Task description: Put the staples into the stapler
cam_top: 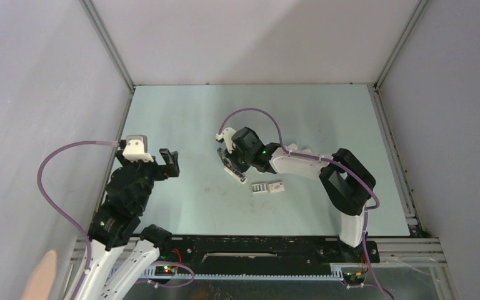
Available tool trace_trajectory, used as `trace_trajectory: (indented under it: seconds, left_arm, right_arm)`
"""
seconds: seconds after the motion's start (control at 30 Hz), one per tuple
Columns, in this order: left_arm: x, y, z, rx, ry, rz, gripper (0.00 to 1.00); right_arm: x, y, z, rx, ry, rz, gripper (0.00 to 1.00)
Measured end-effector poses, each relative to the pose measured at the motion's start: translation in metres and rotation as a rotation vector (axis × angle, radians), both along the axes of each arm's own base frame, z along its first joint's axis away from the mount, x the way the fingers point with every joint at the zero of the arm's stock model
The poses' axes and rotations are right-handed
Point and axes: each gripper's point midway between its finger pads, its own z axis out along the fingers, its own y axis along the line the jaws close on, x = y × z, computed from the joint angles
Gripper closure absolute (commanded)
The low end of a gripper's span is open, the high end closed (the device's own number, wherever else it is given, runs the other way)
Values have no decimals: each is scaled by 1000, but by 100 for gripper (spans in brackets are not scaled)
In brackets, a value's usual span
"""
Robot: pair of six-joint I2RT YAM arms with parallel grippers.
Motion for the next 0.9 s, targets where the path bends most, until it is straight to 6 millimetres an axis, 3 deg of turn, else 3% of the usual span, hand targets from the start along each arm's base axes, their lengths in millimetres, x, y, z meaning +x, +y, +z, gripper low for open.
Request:
trace_trajectory:
  seconds: [0.9]
  left_arm:
    - [2, 0, -2, 0, 8, 1, 0]
  right_arm:
    - [-6, 5, -13, 23, 51, 55, 91]
